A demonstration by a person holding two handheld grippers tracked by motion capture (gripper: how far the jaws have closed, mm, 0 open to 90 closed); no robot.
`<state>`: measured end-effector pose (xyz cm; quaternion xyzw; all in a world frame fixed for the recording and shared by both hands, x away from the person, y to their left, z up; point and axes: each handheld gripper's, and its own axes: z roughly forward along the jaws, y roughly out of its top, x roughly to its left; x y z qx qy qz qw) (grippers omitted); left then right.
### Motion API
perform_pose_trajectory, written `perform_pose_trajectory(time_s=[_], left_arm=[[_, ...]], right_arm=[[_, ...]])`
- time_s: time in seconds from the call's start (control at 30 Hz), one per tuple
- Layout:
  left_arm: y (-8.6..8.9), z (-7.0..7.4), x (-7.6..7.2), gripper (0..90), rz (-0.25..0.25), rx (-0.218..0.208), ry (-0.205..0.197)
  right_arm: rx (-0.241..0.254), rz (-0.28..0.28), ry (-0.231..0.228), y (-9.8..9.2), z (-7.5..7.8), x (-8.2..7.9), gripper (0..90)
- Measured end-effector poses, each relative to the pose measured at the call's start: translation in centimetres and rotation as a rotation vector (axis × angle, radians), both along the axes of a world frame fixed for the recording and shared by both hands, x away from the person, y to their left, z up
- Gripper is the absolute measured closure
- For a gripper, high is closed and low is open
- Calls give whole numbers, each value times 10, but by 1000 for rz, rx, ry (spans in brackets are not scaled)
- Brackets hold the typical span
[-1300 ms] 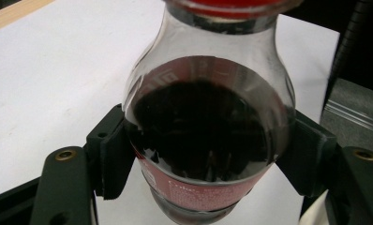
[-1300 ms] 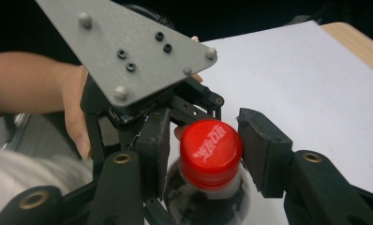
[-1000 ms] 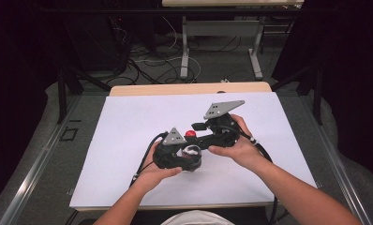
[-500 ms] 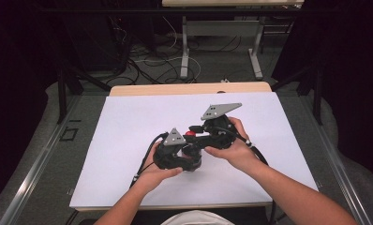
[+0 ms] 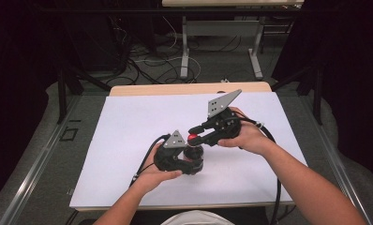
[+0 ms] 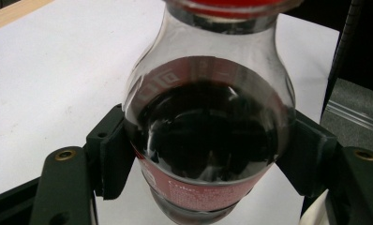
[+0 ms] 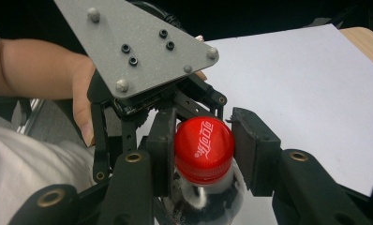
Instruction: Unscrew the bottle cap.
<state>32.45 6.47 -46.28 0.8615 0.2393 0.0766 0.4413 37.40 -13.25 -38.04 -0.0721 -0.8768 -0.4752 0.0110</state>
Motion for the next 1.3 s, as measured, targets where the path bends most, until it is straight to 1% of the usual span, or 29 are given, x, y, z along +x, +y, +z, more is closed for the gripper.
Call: perform_pose_trajectory(time_s=[0.1, 0.13, 0.17, 0.23, 0.27, 0.3, 0.33, 0.37, 0.4, 0.43, 0.47, 0.5, 0.53, 0.57, 0.6, 0.67, 0.7, 0.77, 0.8, 0.87, 0.9, 0.93, 0.97, 1.1, 1.13, 1.2, 1.23, 1.27, 1.3], left_arm=[[0, 0, 0, 298, 15, -3, 4], [1, 0, 1, 298, 18, -1, 1], [1, -1, 2, 298, 28, -7, -17], [4, 0, 3, 298, 54, -12, -9], [4, 0, 3, 298, 54, -12, -9], [5, 0, 4, 299, 75, -13, -12], [5, 0, 4, 298, 75, -13, -12], [6, 0, 5, 298, 89, -14, -10], [6, 0, 5, 298, 89, -14, -10], [7, 0, 5, 298, 96, -12, -6], [8, 2, 6, 298, 89, 0, 4], [8, 1, 6, 299, 93, 3, 0], [7, 0, 5, 298, 105, 0, -15], [7, 1, 5, 299, 105, 3, -15], [6, 0, 5, 299, 112, -9, -10], [5, 0, 5, 299, 113, -10, -11], [5, 0, 5, 299, 112, -3, -19], [5, 1, 4, 299, 112, 0, -17], [5, 1, 4, 299, 111, 0, -17], [5, 1, 4, 299, 111, 7, -21], [5, 1, 4, 299, 101, 11, -19], [4, 1, 3, 299, 106, 2, -18], [4, 1, 3, 299, 104, 5, -19], [2, 0, 2, 299, 106, 9, -21], [2, 1, 3, 298, 101, 20, -28], [2, 1, 2, 299, 102, 20, -19], [2, 1, 1, 299, 103, 16, -15], [2, 1, 2, 298, 96, 16, -25], [2, 1, 2, 298, 99, 14, -21]], right_arm=[[-1, -24, 7, 1, 0, -2, 591], [3, -64, 5, 2, 0, -4, 507], [13, -87, -11, 2, 1, -6, 484], [12, -134, -23, 2, 4, -11, 454], [19, -160, -33, 2, 5, -14, 454], [3, -182, -58, 2, 6, -17, 454], [2, -211, -76, 3, 6, -21, 454], [-2, -247, -99, 4, 6, -24, 455], [-2, -247, -99, 4, 6, -24, 455], [-28, -290, -133, 6, 5, -30, 467], [-28, -290, -133, 6, 5, -30, 467], [-27, -307, -141, 7, 4, -33, 481], [-17, -325, -130, 8, 3, -35, 492], [-25, -327, -114, 8, 2, -36, 504], [-21, -330, -108, 10, 1, -37, 515], [-24, -346, -103, 13, -1, -39, 531], [-20, -351, -111, 14, -2, -39, 531], [-17, -361, -96, 16, -3, -39, 533], [-22, -362, -94, 16, -3, -39, 533], [-13, -366, -86, 18, -4, -38, 533], [-19, -358, -78, 18, -4, -37, 534], [-17, -357, -79, 19, -4, -36, 534], [-12, -357, -70, 19, -4, -35, 534], [-28, -361, -68, 22, -5, -33, 543], [-29, -362, -68, 23, -5, -33, 546], [-24, -375, -58, 24, -5, -33, 547], [-18, -383, -62, 26, -6, -34, 553], [-22, -390, -73, 26, -6, -35, 574], [-31, -392, -89, 27, -6, -35, 597]])
